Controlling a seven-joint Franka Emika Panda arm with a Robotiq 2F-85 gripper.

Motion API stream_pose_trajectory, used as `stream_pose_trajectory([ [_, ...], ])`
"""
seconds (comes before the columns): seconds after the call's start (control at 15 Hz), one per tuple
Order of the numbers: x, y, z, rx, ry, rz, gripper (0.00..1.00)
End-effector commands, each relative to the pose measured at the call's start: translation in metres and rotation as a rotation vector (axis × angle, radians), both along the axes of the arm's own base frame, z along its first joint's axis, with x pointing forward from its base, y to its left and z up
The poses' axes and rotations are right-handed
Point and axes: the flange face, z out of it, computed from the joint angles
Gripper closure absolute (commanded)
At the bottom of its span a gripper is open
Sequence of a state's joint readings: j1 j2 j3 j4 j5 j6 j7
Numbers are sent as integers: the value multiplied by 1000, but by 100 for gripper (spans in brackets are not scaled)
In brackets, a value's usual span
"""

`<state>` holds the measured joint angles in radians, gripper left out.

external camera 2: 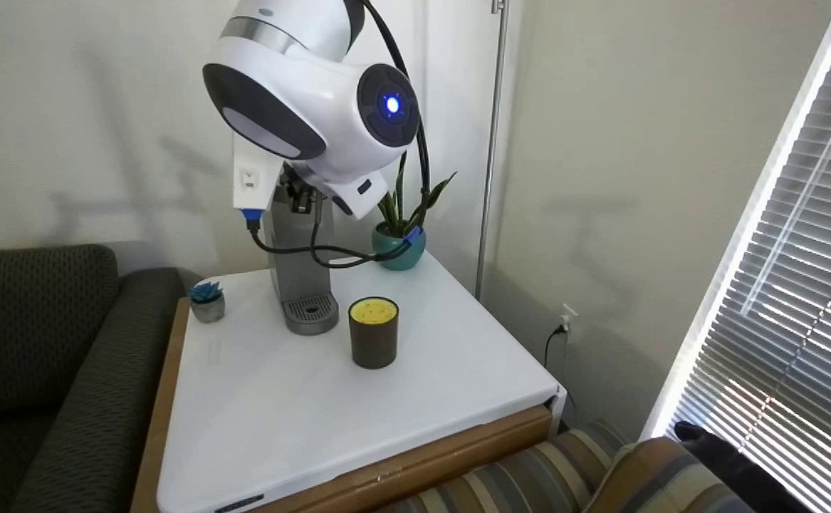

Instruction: Open the coffee maker then close it

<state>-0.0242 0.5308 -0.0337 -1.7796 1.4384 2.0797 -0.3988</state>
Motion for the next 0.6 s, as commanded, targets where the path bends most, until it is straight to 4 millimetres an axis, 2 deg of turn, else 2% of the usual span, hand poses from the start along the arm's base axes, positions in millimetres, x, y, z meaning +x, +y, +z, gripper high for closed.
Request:
stream_pose_trajectory([
  [0.0, 6, -1, -19, -10, 1, 23, 100],
  [0.33, 15, -6, -2, -57, -63, 54, 100],
  [0.53, 23, -7, 18, -117, -113, 107, 100],
])
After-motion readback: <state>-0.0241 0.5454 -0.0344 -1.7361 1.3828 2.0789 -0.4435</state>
